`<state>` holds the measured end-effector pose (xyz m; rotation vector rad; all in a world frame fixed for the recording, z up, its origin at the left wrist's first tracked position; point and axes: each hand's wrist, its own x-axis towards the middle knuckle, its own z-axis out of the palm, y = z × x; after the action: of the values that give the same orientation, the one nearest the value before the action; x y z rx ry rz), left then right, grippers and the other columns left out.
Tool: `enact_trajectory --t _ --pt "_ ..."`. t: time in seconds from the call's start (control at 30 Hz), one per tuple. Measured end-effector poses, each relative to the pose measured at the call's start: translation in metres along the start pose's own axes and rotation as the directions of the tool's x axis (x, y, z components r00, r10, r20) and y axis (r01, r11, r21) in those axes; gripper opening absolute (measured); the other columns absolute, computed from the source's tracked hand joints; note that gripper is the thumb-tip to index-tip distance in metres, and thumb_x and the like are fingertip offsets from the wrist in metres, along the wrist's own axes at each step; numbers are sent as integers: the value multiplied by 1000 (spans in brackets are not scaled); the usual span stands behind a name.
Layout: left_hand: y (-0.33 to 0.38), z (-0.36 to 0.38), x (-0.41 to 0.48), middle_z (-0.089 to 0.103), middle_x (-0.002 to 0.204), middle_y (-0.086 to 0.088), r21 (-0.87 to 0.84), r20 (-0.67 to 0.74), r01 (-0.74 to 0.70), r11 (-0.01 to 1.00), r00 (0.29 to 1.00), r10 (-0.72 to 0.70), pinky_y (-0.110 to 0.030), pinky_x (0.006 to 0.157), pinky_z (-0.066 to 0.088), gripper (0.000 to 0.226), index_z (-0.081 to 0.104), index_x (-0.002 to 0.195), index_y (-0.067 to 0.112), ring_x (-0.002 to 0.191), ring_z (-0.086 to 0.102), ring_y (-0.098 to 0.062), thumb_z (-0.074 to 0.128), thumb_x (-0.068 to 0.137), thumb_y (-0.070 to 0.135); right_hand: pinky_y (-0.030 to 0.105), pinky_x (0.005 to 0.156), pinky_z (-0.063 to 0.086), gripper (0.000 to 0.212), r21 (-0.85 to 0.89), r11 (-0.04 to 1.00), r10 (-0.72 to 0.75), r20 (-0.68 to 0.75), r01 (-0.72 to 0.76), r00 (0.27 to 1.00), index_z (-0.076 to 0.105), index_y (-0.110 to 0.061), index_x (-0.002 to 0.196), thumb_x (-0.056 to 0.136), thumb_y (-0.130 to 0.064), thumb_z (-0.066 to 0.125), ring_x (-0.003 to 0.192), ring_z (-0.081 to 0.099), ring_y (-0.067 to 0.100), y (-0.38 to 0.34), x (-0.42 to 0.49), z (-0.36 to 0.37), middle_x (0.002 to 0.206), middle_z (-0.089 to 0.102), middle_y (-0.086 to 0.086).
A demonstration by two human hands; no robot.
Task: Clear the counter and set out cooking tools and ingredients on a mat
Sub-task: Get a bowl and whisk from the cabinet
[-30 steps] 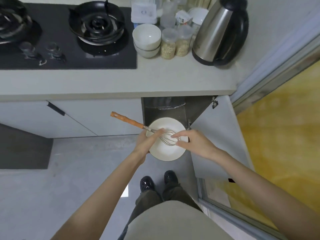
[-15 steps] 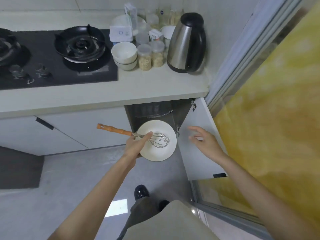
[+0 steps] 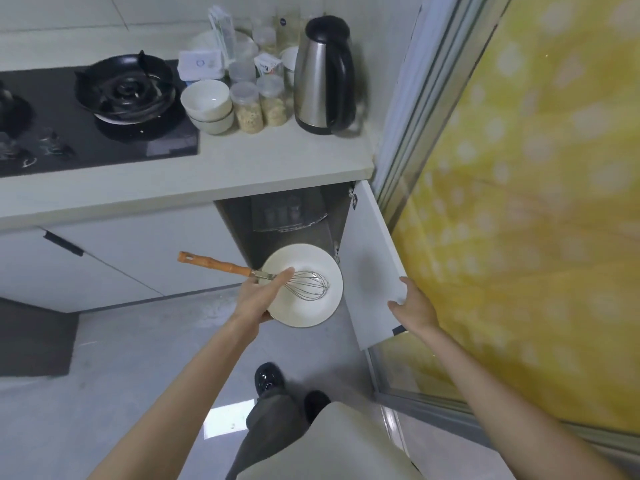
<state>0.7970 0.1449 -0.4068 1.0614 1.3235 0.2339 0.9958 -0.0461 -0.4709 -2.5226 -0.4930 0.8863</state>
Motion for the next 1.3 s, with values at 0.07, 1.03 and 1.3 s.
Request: enact_trajectory --t 0.07,1.03,1.3 --pt "-2 1 -5 65 106 1 -3 -13 2 1000 1000 -2 -30 62 53 48 56 115 18 92 62 -19 75 77 40 30 78 46 69 -8 1000 7 15 -7 1000 27 -21 147 86 -25 58 110 57 27 -3 -1 -1 134 53 7" --pt "-40 -189 -113 65 110 1 -388 -431 -144 910 901 -41 -25 53 52 45 56 114 21 91 64 -17 75 77 38 36 82 58 32 479 857 -513 754 191 410 61 -13 122 92 -25 61 86 68 20 -256 -144 78 109 68 10" --pt "-79 -321 -172 63 93 4 -448 -566 -250 858 822 -56 -29 56 55 23 53 86 24 82 63 -16 73 81 34 28 66 58 27 401 855 -495 820 330 287 60 -4 119 93 -7 56 75 68 20 -343 -249 172 97 66 11"
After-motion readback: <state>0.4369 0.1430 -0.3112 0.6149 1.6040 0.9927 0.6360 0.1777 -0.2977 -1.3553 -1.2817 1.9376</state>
